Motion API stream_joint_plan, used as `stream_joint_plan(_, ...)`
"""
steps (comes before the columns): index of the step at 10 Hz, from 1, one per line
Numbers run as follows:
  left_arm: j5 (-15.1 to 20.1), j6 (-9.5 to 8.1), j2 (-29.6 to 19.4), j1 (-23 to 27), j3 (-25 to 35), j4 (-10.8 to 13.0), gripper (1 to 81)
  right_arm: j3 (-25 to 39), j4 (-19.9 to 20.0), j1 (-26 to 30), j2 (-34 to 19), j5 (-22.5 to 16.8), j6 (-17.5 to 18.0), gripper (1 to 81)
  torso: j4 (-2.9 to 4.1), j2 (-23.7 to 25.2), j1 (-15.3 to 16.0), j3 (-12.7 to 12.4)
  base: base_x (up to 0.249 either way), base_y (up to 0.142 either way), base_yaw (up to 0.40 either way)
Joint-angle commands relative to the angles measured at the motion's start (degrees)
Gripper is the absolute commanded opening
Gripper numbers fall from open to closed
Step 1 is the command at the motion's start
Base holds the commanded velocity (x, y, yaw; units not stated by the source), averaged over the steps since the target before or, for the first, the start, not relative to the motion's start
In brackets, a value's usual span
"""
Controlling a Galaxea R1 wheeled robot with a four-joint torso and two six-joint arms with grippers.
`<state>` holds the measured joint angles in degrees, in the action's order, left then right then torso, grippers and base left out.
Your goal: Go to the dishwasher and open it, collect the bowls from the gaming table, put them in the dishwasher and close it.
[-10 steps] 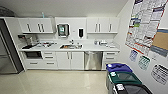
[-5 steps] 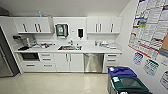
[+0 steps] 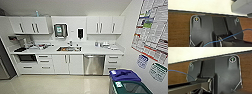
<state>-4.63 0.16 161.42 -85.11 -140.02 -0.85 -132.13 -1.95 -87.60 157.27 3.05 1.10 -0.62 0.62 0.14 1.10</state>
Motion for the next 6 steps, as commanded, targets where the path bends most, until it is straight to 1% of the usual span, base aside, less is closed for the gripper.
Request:
stream_joint_plan(1,3.05,0.28,-0.74,2.36,0.27,0.59,81.1,0.57,-0.60,2.29,-1.14,-3.31,-0.21,81.1,0.00,0.00,0.00,0.00,0.136,0.000,0.000)
stream_joint_plan(6,3.05,0.37,-0.83,2.36,0.27,0.59,81.1,0.57,-0.60,2.29,-1.14,-3.31,-0.13,81.1,0.00,0.00,-0.06,-0.02,0.133,0.000,0.000)
